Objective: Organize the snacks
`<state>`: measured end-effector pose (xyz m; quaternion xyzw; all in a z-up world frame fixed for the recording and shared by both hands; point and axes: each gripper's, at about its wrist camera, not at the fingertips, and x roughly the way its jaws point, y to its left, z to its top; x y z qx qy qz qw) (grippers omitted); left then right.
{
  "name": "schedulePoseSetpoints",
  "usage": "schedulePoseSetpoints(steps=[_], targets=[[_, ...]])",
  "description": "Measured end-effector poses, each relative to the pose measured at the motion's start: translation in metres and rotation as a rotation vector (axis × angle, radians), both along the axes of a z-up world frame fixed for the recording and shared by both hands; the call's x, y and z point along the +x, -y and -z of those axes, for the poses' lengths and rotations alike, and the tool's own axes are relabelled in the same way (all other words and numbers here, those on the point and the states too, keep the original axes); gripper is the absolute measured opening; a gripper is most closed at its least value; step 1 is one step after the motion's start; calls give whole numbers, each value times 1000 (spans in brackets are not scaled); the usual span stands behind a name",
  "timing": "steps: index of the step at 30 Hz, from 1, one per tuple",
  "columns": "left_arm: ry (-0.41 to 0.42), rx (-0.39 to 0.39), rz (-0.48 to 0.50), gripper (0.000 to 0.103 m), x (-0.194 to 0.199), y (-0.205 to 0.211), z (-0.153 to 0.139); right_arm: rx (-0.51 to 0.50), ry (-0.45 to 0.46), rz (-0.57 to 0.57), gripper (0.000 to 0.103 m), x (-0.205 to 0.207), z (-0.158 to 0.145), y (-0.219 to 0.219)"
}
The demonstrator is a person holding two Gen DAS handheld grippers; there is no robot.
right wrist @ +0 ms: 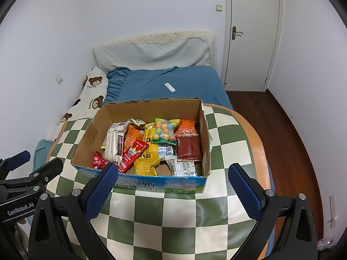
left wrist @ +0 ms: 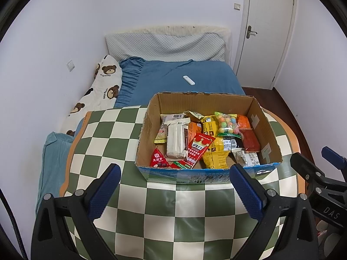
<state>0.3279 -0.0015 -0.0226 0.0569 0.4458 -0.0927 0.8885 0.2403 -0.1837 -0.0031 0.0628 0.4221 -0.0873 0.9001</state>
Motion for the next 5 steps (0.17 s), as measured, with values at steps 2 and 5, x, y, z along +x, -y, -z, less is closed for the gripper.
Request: schedulePoseSetpoints(steps=[2,5], targets=[[4,2,-1,103,0,1,-1,0,1,-1,103,0,0,0],[5,2,-3,103,0,-1,-2,-1,4,1,103,-1,-1,0]])
